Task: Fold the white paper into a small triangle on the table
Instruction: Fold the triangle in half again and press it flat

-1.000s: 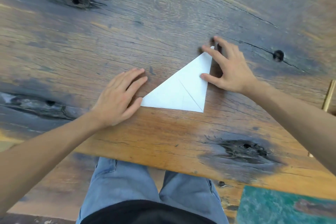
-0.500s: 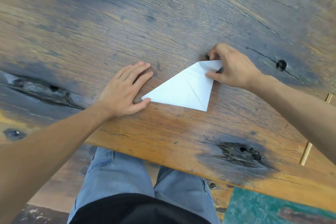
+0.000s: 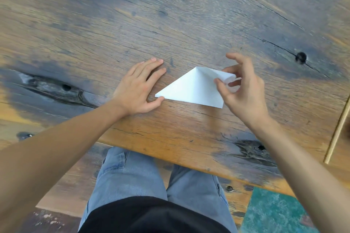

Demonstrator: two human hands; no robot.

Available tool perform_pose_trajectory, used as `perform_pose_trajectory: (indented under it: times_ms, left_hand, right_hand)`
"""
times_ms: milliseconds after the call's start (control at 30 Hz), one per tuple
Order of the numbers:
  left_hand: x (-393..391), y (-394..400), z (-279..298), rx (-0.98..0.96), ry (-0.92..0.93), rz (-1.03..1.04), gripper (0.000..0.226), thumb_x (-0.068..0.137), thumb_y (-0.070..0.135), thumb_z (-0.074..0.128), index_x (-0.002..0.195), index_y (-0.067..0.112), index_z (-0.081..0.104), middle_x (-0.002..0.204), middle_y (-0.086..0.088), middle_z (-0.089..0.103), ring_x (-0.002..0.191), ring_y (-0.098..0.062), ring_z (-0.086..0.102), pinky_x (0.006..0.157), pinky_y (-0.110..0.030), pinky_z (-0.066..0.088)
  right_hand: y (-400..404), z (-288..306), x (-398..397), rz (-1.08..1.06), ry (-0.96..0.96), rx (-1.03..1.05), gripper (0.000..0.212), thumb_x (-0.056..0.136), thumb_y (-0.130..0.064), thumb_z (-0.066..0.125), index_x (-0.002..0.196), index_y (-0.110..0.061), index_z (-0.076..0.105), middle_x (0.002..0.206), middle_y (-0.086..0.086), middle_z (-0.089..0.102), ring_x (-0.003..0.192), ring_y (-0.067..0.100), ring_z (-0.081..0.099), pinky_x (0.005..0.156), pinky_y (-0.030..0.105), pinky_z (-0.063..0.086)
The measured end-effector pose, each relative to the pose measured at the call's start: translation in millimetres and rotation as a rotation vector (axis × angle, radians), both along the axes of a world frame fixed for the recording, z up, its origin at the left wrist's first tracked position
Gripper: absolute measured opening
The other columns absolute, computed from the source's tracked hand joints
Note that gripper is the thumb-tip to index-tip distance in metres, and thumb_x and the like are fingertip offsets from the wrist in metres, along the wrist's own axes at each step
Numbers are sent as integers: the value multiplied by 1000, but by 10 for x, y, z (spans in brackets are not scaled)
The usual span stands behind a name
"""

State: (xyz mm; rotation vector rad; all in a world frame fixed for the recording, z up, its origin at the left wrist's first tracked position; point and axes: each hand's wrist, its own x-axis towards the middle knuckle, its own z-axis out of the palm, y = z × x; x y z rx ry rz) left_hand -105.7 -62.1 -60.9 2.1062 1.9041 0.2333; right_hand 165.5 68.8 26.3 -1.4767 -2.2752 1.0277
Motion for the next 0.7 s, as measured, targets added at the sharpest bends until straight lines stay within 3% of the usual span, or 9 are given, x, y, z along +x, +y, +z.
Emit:
perform_pose_trajectory:
  times_ms: [100,333,700]
  left_hand:
    - [1,-3,-9,9,3,-2,79,88,57,59,149,9,47,162,-14,39,152,-33,34,123,-49,30]
    - [-1,-25,-21,28,16,-2,81,86,58,59,150,10,47,162,-14,38,153,-32,34,126,-45,27]
    - [3,-31,-45,27,-6,-7,86,83,61,57,150,9,46,163,-14,37,153,-32,32,126,-47,27]
  right_hand:
    - [-277,-50,-167,9,49,0,52,89,-13,72,136,-23,52,102,-16,65,85,-4,62,81,24,54]
    - [-696,-282,-553,27,39,25,40,90,-9,67,129,-15,63,115,-5,72,100,17,67,82,47,59]
    - [-900,-478,-858,123,-184,50,32,94,-20,66,125,-17,68,119,0,69,111,25,62,82,45,56]
